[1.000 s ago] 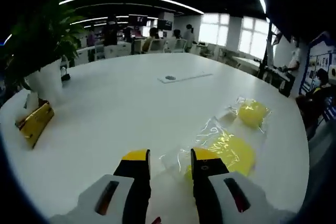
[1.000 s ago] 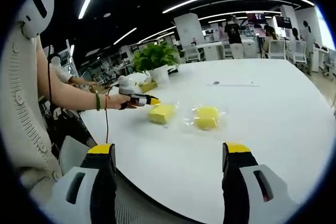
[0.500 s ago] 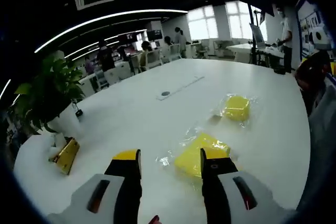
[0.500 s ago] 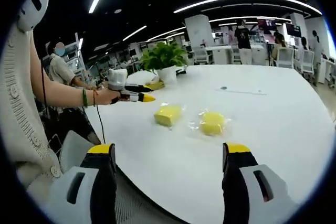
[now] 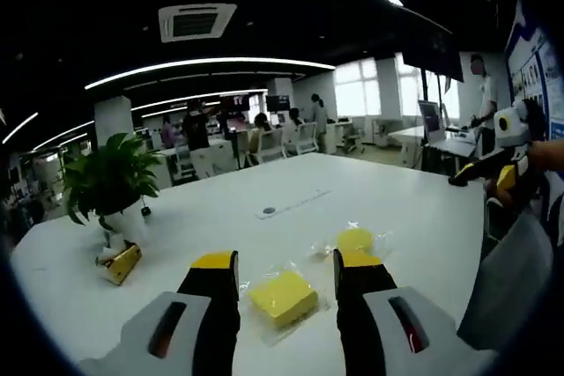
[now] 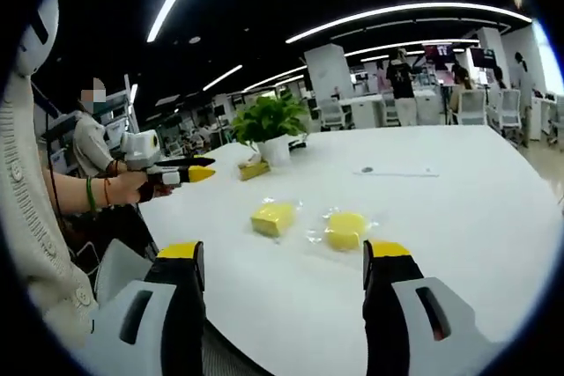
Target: Compare the silicone blocks by pressing each to a similar depth, holding the contact briefly, and releasing to observe deformation and rebound differences across the visible hardness samples.
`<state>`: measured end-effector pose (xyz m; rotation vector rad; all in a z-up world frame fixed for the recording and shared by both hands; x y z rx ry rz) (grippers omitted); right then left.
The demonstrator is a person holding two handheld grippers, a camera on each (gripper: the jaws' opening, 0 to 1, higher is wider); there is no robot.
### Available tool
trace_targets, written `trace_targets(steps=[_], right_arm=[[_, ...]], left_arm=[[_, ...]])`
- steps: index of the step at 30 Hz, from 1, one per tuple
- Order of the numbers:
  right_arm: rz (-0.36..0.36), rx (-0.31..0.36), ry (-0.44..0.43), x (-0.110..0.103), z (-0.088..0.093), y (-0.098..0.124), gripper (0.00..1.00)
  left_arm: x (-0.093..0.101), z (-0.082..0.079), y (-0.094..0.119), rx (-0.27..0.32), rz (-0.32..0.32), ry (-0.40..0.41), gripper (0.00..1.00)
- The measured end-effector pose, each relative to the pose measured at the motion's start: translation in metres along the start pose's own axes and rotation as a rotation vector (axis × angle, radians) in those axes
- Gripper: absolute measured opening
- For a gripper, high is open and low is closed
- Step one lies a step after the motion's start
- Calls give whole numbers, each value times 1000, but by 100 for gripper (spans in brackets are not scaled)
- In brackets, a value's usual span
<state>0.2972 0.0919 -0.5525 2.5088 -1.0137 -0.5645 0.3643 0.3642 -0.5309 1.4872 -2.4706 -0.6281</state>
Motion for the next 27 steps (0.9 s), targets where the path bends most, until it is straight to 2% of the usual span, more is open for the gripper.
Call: trace_targets(steps=[3,5,8,10,13,18,23,27], right_arm=[[-15,57,19,0,-11,3,66],[-2,55,43,3,-11,4,63],[-6,31,52,4,-8,5,59],[6,34,127,3,-11,7,57],[12,29,155,1,-12,7,62],[4,35,172,2,-14,6,65],[5,46,156,1,-16,7,71],[8,44,123,2,-14,8,74]], left_arm=[[10,-1,15,25,-1,10,42],[13,-3,24,43,-13,30,41],[19,-1,35,60,-17,36,35],[18,-1,40,62,-29,42,34],[17,-2,49,86,-50,78,36],[25,-3,58,104,-66,49,40],[38,-2,66,102,-43,42,47],[50,-2,73,99,-6,73,56]])
Point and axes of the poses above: the point that each gripper's makers call its tool centre point, and the gripper's own axes: y roughly backward along the fingers, x roughly to its right, z roughly out of its underside, the point moved 1 cm from there along y, roughly backward along the fingers, and after that the axes turned 15 degrees about -x, right-handed, at the moved point
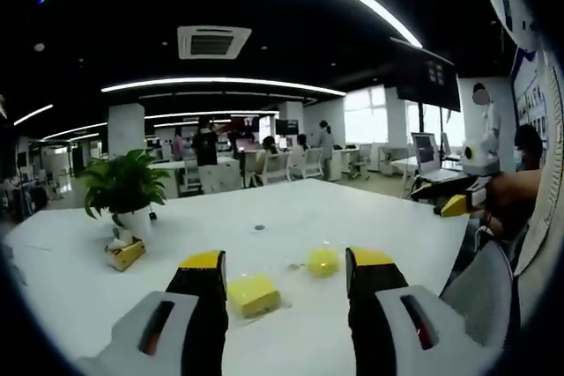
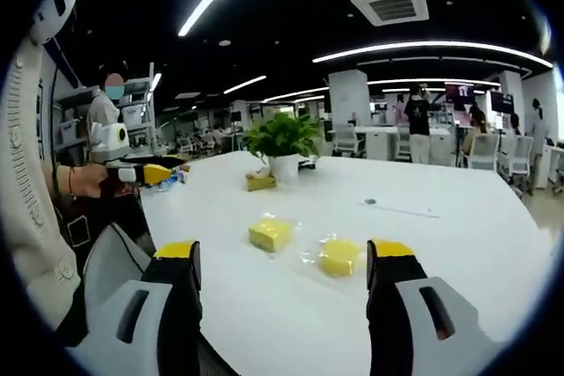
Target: Compare the silicone blocks by pressing each to a similar depth, holding the contact briefly, and releasing to observe deformation and rebound differences across the visible hardness samples.
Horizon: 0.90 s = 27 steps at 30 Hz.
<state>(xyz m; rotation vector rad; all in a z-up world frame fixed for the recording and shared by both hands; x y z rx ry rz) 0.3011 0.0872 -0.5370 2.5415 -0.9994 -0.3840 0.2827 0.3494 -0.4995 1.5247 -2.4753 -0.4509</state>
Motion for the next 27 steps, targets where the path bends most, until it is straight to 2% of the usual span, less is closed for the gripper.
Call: trace_targets(steps=[4,10,18,23,27], right_arm=[[-3,-5,-24,0,2,1,77],[-6,-20,-43,-1,5,4,83],[13,-31,-58,3,10,9,85],[23,-39,-72,5,14,8,85],[25,-63,-81,8,21,7,85]], left_arm=[[7,4,1,-15,29,36,62],[9,7,1,-49,43,37,73],[11,12,-2,-88,59,36,78],[12,18,-9,-115,79,82,78],[15,26,-19,-152,136,200,82]])
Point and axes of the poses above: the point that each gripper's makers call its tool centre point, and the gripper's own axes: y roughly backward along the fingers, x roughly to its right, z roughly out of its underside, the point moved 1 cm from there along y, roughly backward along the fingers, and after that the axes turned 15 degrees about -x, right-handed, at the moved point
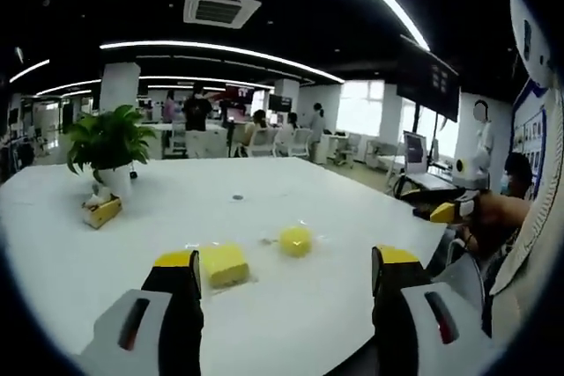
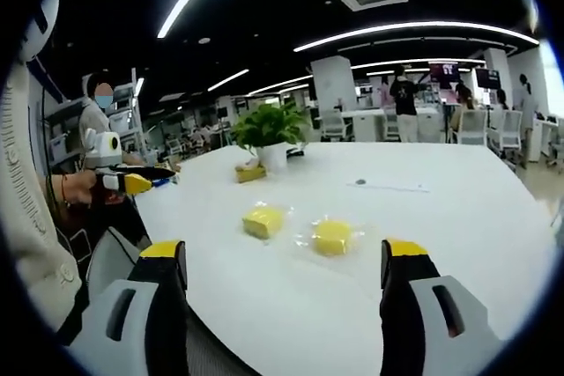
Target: Compare the silicone blocks by pressing each to a similar depth, holding the contact briefly, and releasing to observe deformation and rebound differences across the visible hardness samples.
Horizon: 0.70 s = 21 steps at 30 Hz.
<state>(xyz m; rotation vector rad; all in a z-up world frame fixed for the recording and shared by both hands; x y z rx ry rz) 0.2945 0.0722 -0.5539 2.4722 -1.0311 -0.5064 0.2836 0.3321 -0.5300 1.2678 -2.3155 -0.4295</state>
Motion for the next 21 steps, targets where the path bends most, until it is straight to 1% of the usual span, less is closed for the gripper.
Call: trace_targets(steps=[2,3,4,6,8,11,14,17,21], right_arm=[[7,-26,-16,4,5,-1,86],[6,-24,-15,5,6,-1,86],[9,-27,-14,7,7,-1,86],[18,-38,-18,12,9,-1,86],[24,-47,-26,17,11,-1,86],[33,-55,-27,24,12,-2,86],[42,-69,-32,31,13,-3,86],[45,-70,-46,36,12,-5,85],[46,-75,-55,41,15,-7,84]], left_arm=[[-1,0,-6,4,18,50,83],[-2,-1,-9,8,23,63,82],[-4,-2,-13,13,32,104,82],[-5,-7,-21,38,54,164,81],[-5,-11,-29,49,75,207,81],[-6,-15,-43,47,87,234,80],[-4,-16,-59,27,101,254,80],[1,-18,-75,20,152,324,80],[2,-22,-96,18,171,364,80]])
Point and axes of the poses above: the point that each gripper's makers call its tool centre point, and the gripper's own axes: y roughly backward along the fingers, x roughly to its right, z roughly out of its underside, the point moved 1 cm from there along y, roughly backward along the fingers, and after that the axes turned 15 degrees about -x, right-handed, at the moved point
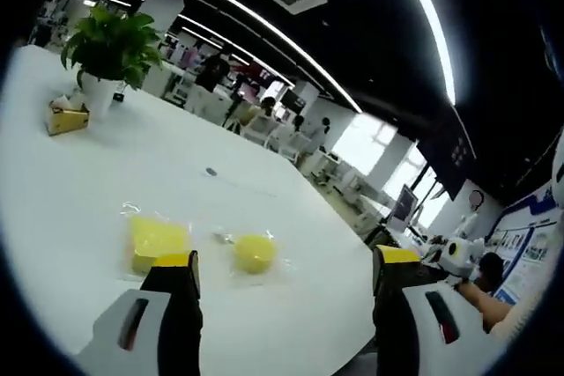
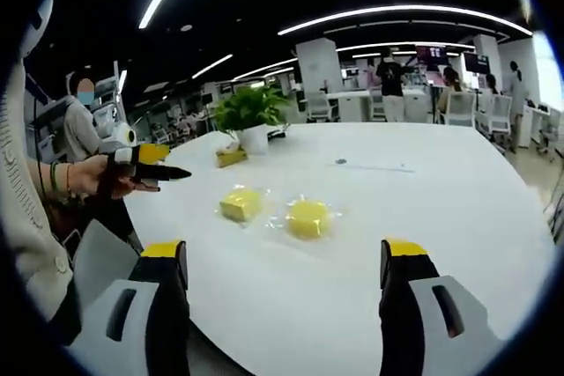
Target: Compare the silicone blocks by pressing each to a similar depth, holding the contact briefly, and releasing to observe deformation and rebound differences across the visible hardness samples.
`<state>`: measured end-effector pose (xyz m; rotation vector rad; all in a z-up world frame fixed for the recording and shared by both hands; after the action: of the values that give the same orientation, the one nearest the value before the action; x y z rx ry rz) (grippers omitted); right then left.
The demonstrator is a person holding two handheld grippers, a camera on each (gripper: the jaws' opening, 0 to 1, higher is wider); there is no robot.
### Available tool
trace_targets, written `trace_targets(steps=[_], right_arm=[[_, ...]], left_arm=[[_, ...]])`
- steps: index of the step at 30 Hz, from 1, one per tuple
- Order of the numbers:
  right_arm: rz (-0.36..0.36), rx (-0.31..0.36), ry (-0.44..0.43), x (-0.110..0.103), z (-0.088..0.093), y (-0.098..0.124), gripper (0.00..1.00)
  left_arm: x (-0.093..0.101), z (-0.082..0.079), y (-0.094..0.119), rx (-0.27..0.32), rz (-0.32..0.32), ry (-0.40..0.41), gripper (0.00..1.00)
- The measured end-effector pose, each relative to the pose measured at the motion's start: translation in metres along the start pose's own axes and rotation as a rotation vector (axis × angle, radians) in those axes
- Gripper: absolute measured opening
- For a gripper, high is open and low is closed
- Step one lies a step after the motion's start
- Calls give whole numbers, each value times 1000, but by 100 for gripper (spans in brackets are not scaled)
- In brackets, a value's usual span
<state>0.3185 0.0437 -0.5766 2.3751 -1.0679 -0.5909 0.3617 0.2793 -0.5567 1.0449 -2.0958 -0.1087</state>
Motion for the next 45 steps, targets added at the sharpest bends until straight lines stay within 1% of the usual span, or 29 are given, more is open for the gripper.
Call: trace_targets(steps=[2,3,6,10,12,14,16,17,20,22,24,26,28,29,30,32,36,37,41,44,45], right_arm=[[2,-7,-12,3,3,-2,83],[2,-9,-17,3,4,-2,83],[1,-23,-36,6,10,-5,82],[13,-35,-54,9,17,-8,81],[12,-43,-67,10,19,-9,80],[15,-48,-78,12,22,-10,80],[18,-50,-86,15,24,-11,80],[20,-56,-95,17,26,-11,80],[28,-66,-108,21,30,-12,79],[32,-72,-121,24,32,-12,79],[38,-75,-130,25,34,-12,79],[46,-82,-144,28,37,-12,79],[48,-82,-157,30,39,-12,79],[48,-83,-160,30,39,-12,78],[51,-88,-167,31,41,-12,78],[54,-92,-175,31,44,-12,78],[61,-99,-188,33,48,-11,78],[63,-104,-192,33,50,-11,78],[67,-116,-201,35,54,-10,77],[73,-118,-204,37,54,-9,77],[75,-121,-206,38,55,-8,77]], left_arm=[[0,-1,-12,-7,18,26,80],[-1,-1,-16,-13,21,30,79],[-2,2,-32,-54,22,24,77],[-7,4,-48,-85,28,39,75],[-12,8,-60,-119,29,77,76],[-16,8,-73,-123,42,112,75],[-24,10,-86,-136,40,169,75],[-28,8,-95,-124,44,192,76],[-35,6,-111,-120,66,288,74],[-41,5,-122,-120,66,338,73],[-48,1,-132,-105,61,365,73],[-55,0,-141,-97,48,416,73],[-61,-2,-148,-89,45,445,73],[-63,0,-152,-97,38,457,73],[-66,2,-157,-115,28,443,74],[-73,4,-163,-119,1,445,74],[-80,6,-174,-120,-3,469,73],[-82,8,-177,-132,-9,475,72],[-88,14,-189,-150,-21,476,70],[-92,15,-196,-147,-30,469,68],[-91,14,-200,-142,-21,459,66]])
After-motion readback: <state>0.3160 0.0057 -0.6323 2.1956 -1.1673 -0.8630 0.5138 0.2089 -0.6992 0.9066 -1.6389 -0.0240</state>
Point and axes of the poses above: the point that each gripper's makers call its tool centre point, and the gripper's own axes: y roughly backward along the fingers, x roughly to its right, z roughly out of its underside, the point moved 1 cm from there along y, roughly backward along the fingers, and after that the axes turned 15 degrees about -x, right-handed, at the moved point
